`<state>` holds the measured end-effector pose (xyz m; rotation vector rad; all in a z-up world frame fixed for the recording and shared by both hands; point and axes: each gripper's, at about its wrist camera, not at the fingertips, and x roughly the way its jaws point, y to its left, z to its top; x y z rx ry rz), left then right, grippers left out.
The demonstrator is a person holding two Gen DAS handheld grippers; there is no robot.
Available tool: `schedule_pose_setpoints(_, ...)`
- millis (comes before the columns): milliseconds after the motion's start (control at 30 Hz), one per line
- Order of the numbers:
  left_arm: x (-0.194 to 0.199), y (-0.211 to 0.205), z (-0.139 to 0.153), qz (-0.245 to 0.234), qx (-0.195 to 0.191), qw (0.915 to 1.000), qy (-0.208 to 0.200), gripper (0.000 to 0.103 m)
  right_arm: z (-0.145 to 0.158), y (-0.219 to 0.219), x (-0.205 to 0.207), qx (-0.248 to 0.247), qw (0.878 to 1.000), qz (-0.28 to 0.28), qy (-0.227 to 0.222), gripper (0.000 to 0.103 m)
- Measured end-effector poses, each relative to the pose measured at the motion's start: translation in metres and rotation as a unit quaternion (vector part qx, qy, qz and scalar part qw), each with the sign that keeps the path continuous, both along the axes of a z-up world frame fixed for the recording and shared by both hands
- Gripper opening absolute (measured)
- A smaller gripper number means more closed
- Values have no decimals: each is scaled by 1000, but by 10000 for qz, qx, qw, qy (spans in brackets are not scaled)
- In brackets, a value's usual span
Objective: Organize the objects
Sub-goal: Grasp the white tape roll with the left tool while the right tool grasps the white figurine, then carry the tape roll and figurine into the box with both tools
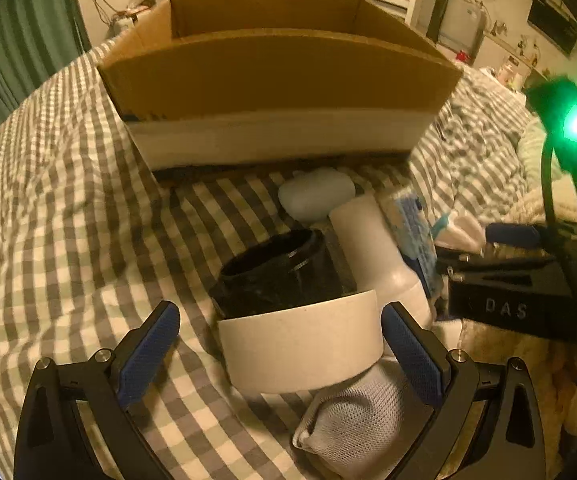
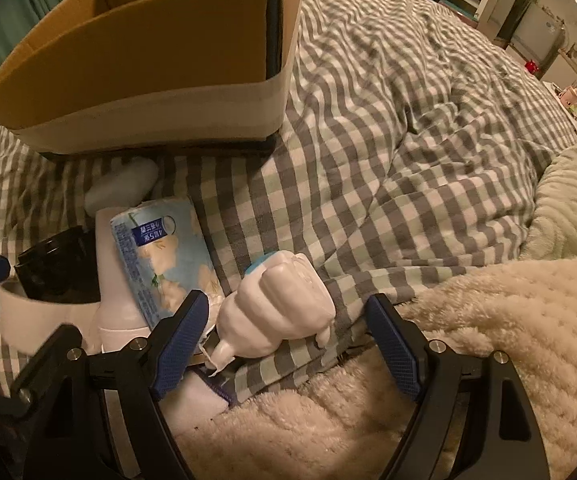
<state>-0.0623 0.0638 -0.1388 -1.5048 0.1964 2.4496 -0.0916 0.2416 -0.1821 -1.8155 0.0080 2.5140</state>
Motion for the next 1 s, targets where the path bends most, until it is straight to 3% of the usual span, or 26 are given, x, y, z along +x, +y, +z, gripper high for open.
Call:
schedule_pose_setpoints(67,3,2,-2,-89,108,9998,-113,85,-1,-3,0,-25,10000,95,-4,66)
schedule_pose_setpoints(100,5,3,-1,-126,137,9997,-134,84,-2,-5,-1,-58,9998,175,1,63)
schedule_pose_setpoints(333,18,-6,13,-111,78,9999,79,83,2,-6,6,-32,9996,170,206,62)
schedule_pose_setpoints(533,31,-27,37,111,110,9991,399,83,32,-18,26,381,9955,234,837,62)
schedule_pose_setpoints(667,36,-31,49,191,151,9979,593,83,55,-21,40,179,9913,295,1268,62)
schedule_pose_setpoints(1000,49,-39,80,286,267,9939,1028,83,107,-44,72,-2,9823,470,1813,62)
